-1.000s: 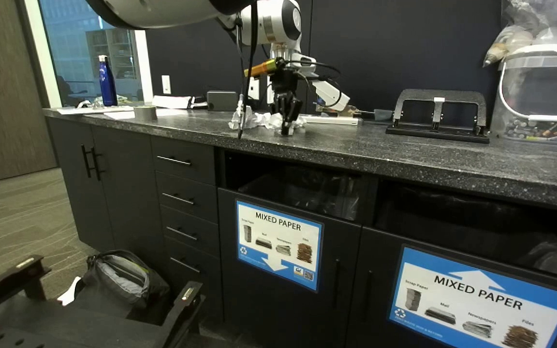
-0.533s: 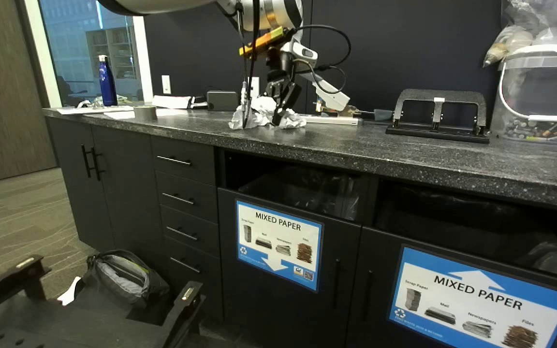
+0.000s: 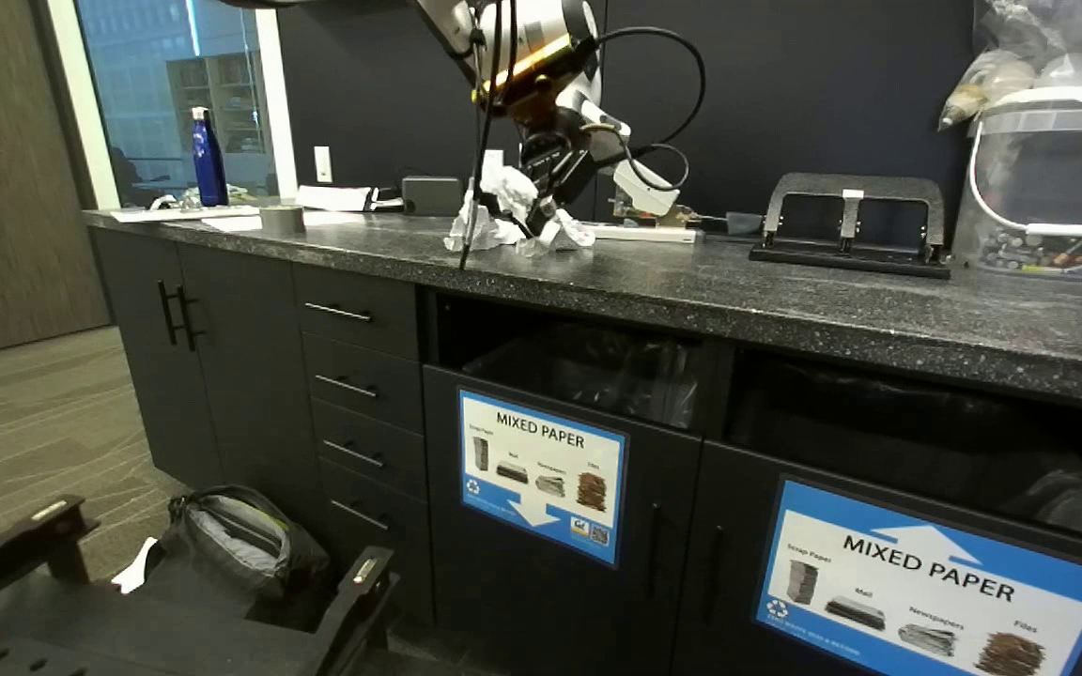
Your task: Pick up all the pieces of paper on the countertop and throw them in the bin
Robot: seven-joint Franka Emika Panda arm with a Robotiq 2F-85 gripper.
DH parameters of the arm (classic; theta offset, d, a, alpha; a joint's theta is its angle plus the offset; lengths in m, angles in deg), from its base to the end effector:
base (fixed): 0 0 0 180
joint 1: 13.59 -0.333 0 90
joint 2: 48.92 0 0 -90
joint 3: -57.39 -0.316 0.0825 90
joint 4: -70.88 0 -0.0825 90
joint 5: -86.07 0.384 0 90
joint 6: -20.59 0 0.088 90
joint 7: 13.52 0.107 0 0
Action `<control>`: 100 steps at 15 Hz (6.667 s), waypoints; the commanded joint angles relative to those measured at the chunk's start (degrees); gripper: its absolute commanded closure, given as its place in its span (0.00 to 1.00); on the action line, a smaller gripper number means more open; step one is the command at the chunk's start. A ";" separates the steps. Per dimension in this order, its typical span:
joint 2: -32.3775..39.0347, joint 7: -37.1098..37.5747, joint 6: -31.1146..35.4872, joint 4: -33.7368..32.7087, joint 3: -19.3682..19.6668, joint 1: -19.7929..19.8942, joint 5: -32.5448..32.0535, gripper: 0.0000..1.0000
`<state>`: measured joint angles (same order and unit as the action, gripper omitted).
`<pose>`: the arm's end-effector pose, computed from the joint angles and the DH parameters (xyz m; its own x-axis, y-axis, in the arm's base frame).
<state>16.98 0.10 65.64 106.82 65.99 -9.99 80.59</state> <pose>0.6659 -0.1065 0.2624 0.4865 -0.4685 -0.7375 -0.2226 -0.8827 0.4138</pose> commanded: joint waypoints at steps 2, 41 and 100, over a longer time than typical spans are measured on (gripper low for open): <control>-4.10 -1.56 0.00 16.75 1.53 -0.32 -2.21 0.89; -29.58 -19.09 129.48 92.93 -5.93 -6.46 -3.95 0.90; -44.40 -6.48 99.18 71.82 2.04 -15.34 7.53 0.00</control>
<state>-24.60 -11.58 172.01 185.47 72.68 -30.37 88.25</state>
